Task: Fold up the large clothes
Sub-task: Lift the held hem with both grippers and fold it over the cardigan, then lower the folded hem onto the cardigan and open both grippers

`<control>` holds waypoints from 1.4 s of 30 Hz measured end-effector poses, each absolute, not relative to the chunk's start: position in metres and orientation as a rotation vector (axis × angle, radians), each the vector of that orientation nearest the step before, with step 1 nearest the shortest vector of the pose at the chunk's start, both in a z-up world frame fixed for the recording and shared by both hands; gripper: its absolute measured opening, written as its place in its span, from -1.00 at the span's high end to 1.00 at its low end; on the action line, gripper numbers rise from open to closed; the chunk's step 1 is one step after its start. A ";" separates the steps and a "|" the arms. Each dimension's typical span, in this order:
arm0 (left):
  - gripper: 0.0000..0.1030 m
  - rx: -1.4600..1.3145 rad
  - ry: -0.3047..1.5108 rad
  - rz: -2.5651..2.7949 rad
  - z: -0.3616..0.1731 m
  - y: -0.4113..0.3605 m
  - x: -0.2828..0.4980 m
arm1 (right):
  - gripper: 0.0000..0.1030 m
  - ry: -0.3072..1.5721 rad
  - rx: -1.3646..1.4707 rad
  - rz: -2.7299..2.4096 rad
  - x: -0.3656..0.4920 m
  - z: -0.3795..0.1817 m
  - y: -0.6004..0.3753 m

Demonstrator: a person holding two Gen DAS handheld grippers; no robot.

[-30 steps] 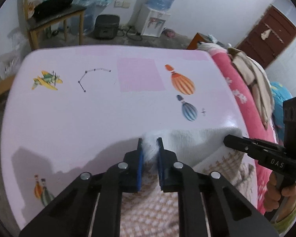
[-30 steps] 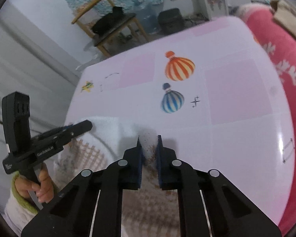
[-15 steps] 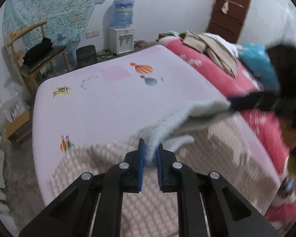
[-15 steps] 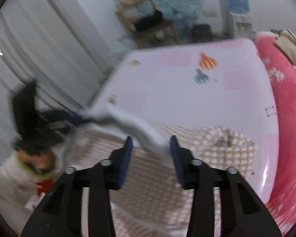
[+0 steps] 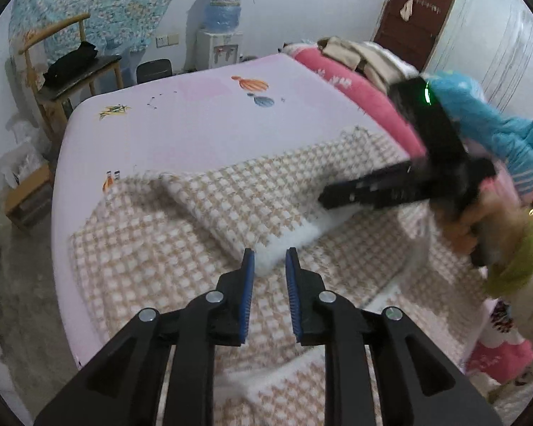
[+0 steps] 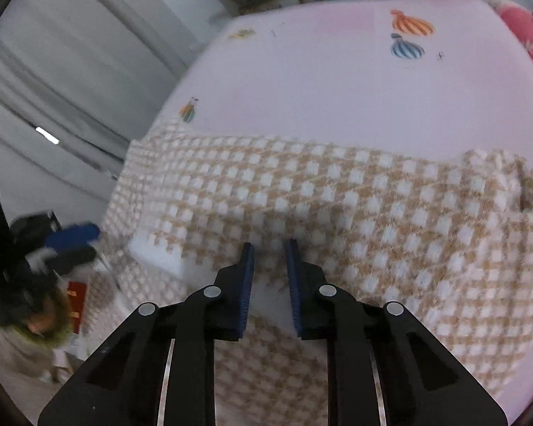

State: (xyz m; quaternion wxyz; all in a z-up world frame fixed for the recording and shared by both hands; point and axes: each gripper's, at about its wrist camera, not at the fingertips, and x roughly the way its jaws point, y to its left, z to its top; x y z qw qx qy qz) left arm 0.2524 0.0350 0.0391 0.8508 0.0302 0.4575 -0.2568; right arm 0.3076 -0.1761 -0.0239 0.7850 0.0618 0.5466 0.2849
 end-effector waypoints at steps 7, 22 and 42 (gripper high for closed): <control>0.65 -0.044 0.921 -0.511 0.048 0.028 0.311 | 0.65 1.175 0.140 0.602 0.313 -0.014 -0.177; 0.65 0.080 1.009 -0.370 -0.006 0.015 0.364 | 0.65 1.096 0.067 0.376 0.349 -0.006 -0.213; 0.63 0.179 1.058 -0.554 -0.021 -0.018 0.313 | 0.39 1.077 0.001 0.464 0.294 -0.017 -0.183</control>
